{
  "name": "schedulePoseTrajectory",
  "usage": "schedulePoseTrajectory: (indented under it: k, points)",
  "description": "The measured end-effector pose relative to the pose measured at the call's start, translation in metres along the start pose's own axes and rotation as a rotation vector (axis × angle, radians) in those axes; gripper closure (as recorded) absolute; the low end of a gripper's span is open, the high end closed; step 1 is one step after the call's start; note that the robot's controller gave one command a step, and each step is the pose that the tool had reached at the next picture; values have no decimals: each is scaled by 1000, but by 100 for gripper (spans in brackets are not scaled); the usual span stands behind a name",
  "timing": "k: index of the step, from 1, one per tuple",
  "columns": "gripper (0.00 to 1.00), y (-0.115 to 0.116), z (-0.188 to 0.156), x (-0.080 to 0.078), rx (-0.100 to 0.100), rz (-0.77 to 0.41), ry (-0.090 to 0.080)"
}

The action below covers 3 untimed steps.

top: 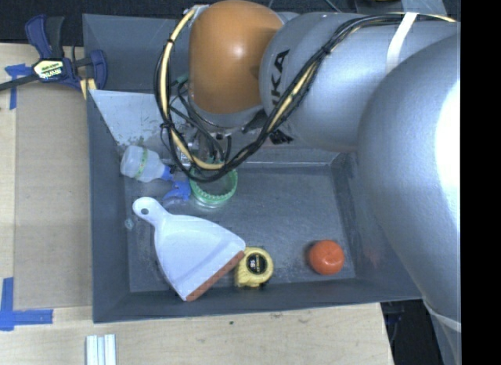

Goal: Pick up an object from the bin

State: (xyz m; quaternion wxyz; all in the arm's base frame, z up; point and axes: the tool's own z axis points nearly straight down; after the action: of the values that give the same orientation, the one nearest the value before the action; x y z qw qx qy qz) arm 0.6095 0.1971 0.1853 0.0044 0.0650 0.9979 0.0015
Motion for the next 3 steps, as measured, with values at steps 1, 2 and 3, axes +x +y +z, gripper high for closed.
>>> schedulePoseTrajectory:
  k: [1,2,3]
  points:
    - [100,22,17,9,0,32,1]
    - [100,-5,87,7,4,42,5]
    - [100,-30,-68,34,-1,68,-6]
